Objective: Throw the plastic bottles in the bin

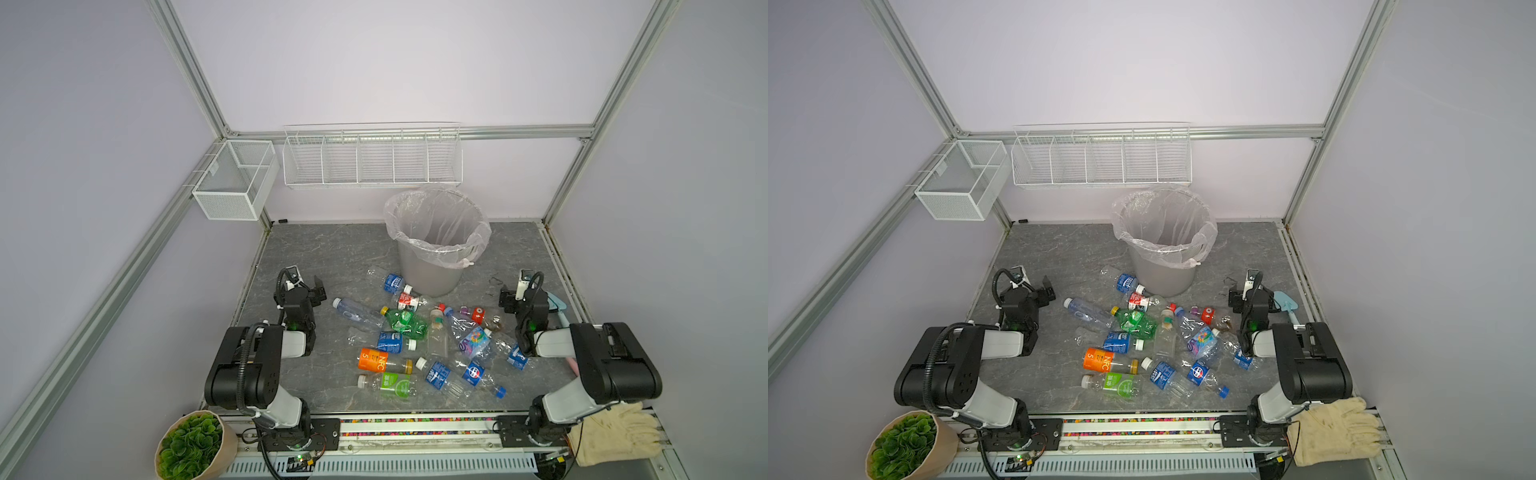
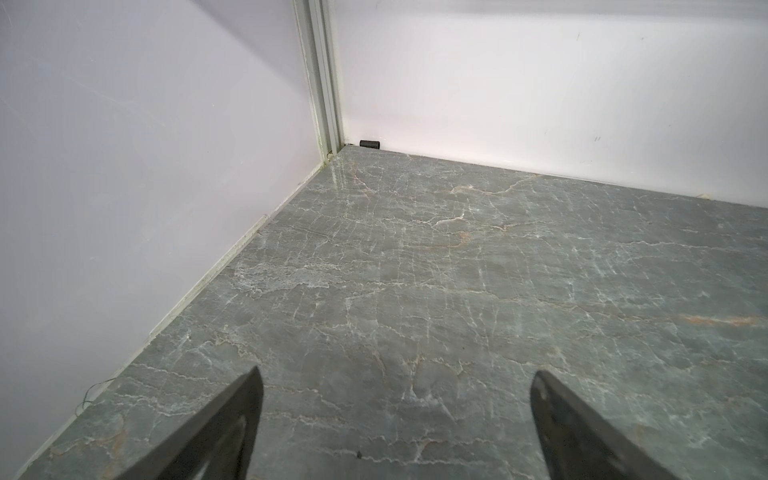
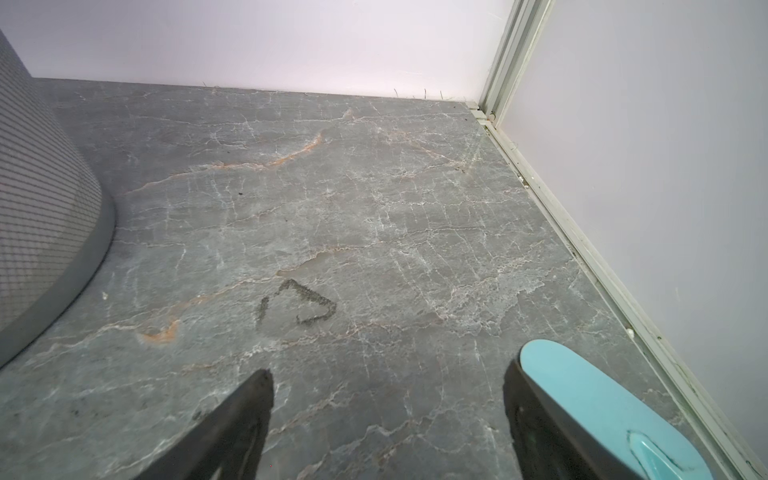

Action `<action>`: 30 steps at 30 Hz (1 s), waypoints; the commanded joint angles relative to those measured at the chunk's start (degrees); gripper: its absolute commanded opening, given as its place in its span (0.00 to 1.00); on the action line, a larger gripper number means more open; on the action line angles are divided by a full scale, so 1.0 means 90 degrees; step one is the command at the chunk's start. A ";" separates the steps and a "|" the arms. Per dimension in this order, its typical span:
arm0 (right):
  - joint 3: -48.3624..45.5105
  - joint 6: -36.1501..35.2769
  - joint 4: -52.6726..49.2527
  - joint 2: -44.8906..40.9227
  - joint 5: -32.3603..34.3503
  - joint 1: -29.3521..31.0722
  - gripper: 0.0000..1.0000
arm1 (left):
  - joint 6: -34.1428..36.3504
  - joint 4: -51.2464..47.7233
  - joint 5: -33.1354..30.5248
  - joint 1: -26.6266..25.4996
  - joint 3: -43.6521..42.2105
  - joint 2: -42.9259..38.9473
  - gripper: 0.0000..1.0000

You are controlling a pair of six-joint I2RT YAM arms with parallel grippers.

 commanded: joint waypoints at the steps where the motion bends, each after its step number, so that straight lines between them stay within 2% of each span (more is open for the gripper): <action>1: 0.0050 0.0073 0.0112 -0.0143 -0.0053 -0.0024 0.89 | 0.0005 0.0032 0.0071 0.0045 -0.0016 -0.0056 0.99; 30: 0.0055 0.0062 0.0112 -0.0144 -0.0052 -0.0026 0.89 | 0.0066 -0.0012 0.0159 0.0035 0.0004 -0.0046 0.99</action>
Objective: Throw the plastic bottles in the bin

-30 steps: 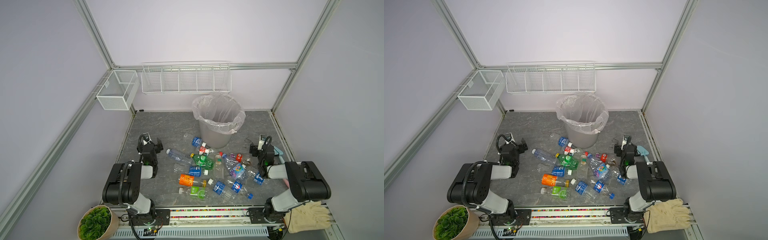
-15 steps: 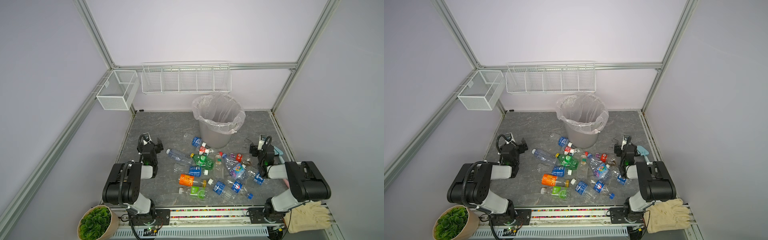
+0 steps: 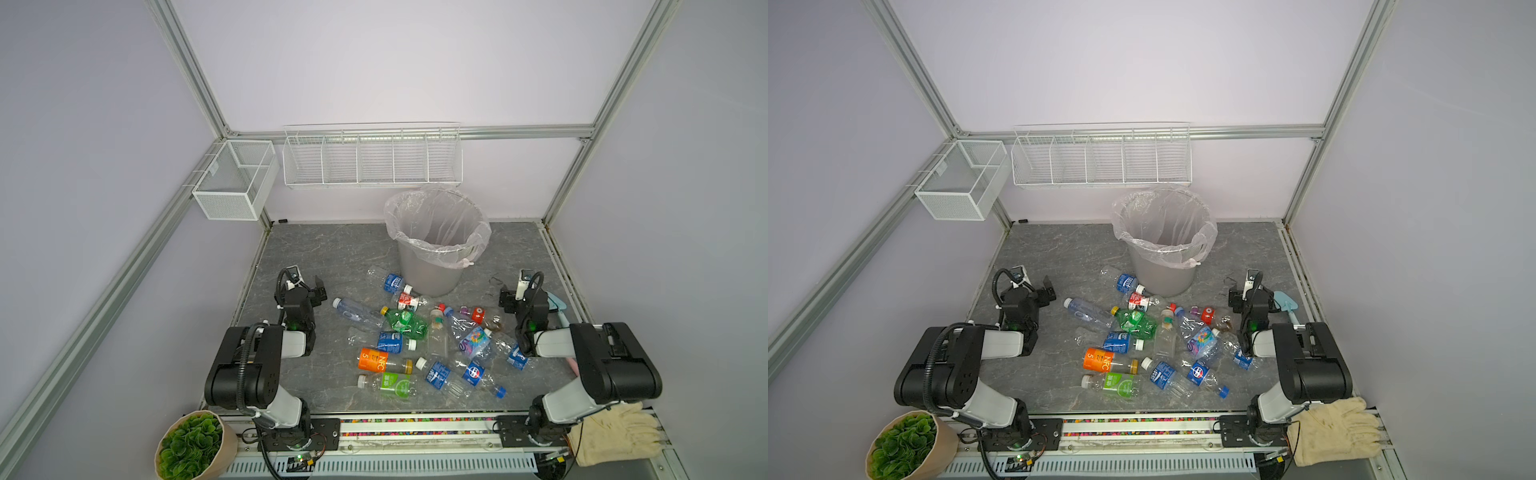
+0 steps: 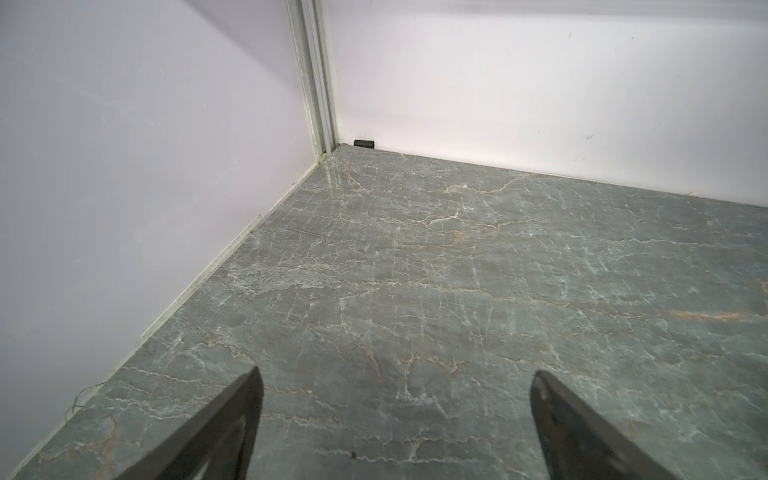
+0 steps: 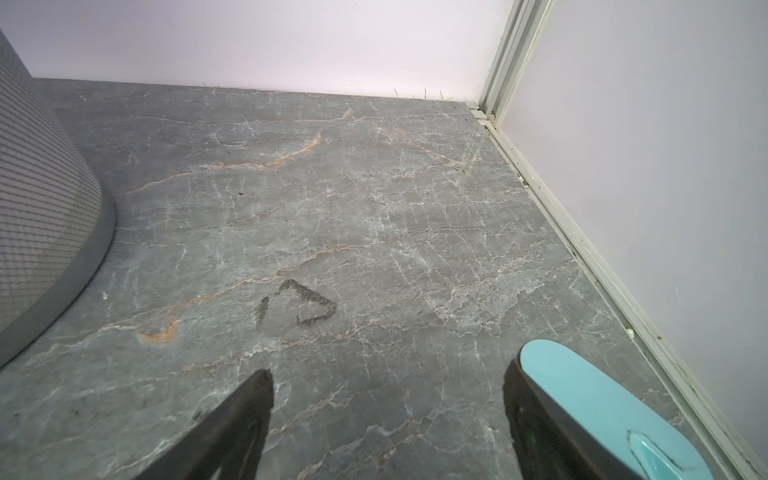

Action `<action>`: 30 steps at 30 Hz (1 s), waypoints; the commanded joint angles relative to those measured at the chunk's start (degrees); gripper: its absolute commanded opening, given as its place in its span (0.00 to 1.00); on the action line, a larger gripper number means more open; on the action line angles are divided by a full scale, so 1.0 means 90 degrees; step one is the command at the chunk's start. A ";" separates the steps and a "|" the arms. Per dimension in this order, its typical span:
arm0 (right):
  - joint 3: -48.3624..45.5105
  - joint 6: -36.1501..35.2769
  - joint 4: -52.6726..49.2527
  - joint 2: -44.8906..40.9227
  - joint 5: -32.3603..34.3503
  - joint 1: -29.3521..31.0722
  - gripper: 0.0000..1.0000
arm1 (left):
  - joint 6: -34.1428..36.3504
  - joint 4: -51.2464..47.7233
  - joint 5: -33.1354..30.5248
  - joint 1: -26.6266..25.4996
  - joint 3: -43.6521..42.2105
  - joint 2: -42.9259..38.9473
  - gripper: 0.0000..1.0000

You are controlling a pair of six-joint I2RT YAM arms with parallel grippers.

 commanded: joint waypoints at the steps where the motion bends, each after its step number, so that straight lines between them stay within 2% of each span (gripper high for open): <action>1: 0.0050 0.0069 0.0112 -0.0139 -0.0052 -0.0027 0.89 | 0.0058 -0.0002 0.0057 0.0036 0.0004 -0.0048 0.99; 24: 0.0045 0.0062 0.0112 -0.0146 -0.0052 -0.0023 0.89 | 0.0122 0.0085 0.0067 0.0022 -0.0048 -0.0057 0.99; 26: 0.0050 0.0065 0.0112 -0.0139 -0.0052 -0.0023 0.89 | 0.0066 0.0425 -0.0748 -0.0172 -0.0189 -0.0054 0.99; 30: 0.0050 0.0068 0.0112 -0.0142 -0.0052 -0.0022 0.89 | 0.0097 0.0406 -0.0817 -0.0218 -0.0181 -0.0056 0.99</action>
